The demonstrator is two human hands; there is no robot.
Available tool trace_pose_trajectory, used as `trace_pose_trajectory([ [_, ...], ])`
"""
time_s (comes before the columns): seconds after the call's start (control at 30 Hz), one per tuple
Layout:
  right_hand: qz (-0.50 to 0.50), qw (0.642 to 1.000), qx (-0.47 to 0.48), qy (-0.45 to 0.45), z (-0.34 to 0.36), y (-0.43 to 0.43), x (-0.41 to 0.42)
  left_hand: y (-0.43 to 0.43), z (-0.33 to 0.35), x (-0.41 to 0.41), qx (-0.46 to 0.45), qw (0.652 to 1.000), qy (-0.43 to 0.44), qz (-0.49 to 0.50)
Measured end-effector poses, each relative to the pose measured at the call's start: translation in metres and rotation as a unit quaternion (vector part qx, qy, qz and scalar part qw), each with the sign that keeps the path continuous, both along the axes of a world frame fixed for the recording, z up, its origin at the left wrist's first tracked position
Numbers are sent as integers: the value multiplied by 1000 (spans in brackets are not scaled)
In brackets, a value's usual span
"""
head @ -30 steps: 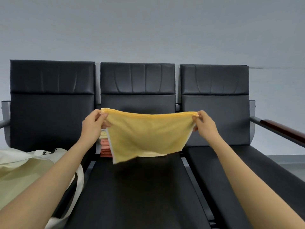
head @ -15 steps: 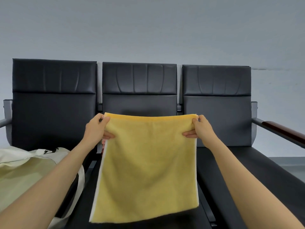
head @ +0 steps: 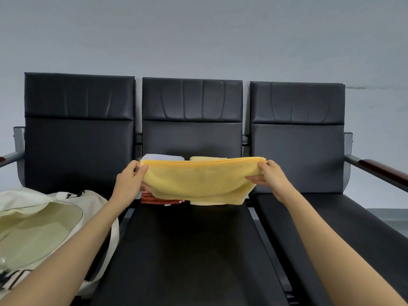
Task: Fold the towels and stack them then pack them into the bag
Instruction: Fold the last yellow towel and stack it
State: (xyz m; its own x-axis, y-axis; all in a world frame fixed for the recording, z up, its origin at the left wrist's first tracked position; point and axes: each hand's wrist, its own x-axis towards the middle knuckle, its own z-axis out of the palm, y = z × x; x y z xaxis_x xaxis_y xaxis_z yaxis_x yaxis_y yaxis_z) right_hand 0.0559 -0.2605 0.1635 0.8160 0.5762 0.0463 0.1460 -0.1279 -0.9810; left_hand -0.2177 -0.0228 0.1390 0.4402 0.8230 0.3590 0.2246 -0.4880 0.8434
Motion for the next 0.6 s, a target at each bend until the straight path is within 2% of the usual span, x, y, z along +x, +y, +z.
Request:
trace_pose_trajectory([
  [0.1,52,991,-119,27,-9,-9,-4,-1,-14,-5,-25,996,80,16],
  [0.2,122,954,-271,42,-21,-22,-9,3,-31,-10,-75,981,179,-17],
  [0.27,145,933,-327,53,-36,-26,-10,3,-47,-11,-120,964,231,-51],
  [0.43,154,899,-410,28,-85,-24,-7,-1,-97,-9,-161,924,339,-72],
  [0.6,105,917,-385,-20,-124,-15,-1,6,-124,3,-124,934,334,-23],
])
